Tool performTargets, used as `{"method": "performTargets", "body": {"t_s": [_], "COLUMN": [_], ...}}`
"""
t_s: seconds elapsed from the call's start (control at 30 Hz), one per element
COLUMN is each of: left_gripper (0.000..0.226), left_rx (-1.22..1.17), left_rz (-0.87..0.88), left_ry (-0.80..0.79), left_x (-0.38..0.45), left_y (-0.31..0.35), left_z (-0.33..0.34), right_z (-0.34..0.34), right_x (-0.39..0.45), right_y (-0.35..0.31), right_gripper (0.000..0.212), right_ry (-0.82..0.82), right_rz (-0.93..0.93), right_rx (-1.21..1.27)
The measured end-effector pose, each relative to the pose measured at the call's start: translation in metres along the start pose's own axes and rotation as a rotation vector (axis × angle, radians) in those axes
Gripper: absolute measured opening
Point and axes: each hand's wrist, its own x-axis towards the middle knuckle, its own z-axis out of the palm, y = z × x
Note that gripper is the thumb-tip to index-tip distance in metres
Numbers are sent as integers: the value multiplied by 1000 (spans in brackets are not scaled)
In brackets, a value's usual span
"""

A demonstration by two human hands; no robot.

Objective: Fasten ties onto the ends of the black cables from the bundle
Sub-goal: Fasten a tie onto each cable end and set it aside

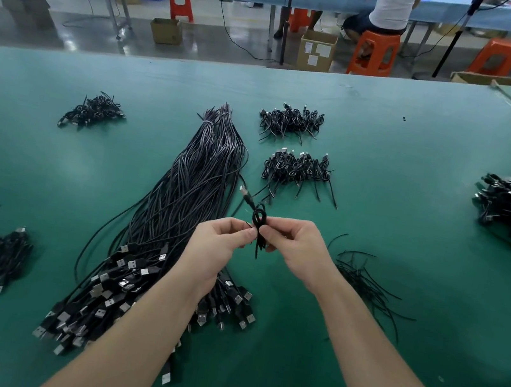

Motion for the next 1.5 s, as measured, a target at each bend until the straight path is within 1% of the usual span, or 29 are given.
{"method": "performTargets", "body": {"t_s": [0.07,0.1,0.13,0.2,0.27,0.3,0.37,0.4,0.43,0.47,0.5,0.53,0.6,0.63,0.7,0.73,0.8,0.87,0.93,1.0,1.13,1.17,1.2,1.23,1.3,1.33,1.4,1.43,1.5], "left_gripper": [11,12,13,14,11,9,6,5,5,6,8,9,11,12,13,14,14,13,11,8,8,7,7,9,10,9,9,10,9], "left_rx": [79,168,296,566,757,844,961,973,954,901,813,704,440,295,89,56,87,104,119,265,770,828,842,814,646,531,239,125,22], "left_rz": [86,163,269,547,828,940,1102,1134,1113,1030,889,703,316,162,-27,-55,-33,16,109,310,953,1040,1051,994,729,552,212,75,-109], "left_ry": [40,76,116,180,196,197,187,182,178,178,176,157,81,38,-33,-55,-38,24,65,97,191,190,180,168,150,136,103,70,-33], "left_x": [1,1,1,-1,-1,-1,-1,-1,-1,-2,-2,-2,2,4,4,4,2,0,-2,-7,-10,-9,-8,-7,-5,-3,3,6,7], "left_y": [-1,-2,-3,-5,-8,-9,-12,-12,-12,-11,-8,-4,2,4,6,6,3,0,-2,-3,-1,-1,-1,0,2,4,7,8,10], "left_z": [2,3,4,4,2,1,-2,-3,-4,-4,-5,-6,-8,-9,-9,-9,-5,0,4,8,5,3,2,0,-5,-7,-12,-15,-19], "right_z": [-1,-1,-1,0,-2,-3,-3,-4,-5,-7,-9,-11,-15,-16,-16,-15,-13,-11,-8,-7,-9,-10,-10,-10,-10,-11,-11,-10,-6], "right_x": [0,1,2,4,7,7,7,6,6,6,5,4,3,2,3,3,3,5,7,8,6,5,4,4,3,3,1,2,3], "right_y": [-1,-2,-3,-7,-10,-12,-14,-15,-15,-16,-16,-15,-15,-15,-15,-15,-15,-16,-18,-20,-22,-22,-21,-20,-18,-17,-14,-13,-12], "right_gripper": [18,17,16,18,21,18,9,12,17,20,20,19,19,18,11,8,6,8,11,5,17,17,16,16,19,19,18,18,22], "right_ry": [-16,-28,-38,-35,-35,-53,-114,-136,-152,-165,-179,-188,-181,-172,-152,-142,-118,-100,-86,-99,-198,-218,-227,-219,-180,-171,-156,-134,-90], "right_rz": [27,39,61,161,264,294,337,357,369,365,345,307,202,161,123,109,97,131,199,255,371,385,388,380,344,303,186,128,51], "right_rx": [-40,-56,-47,84,188,200,239,280,327,371,402,395,196,66,-56,-58,-52,-29,44,137,449,487,513,533,531,457,162,26,-104]}}
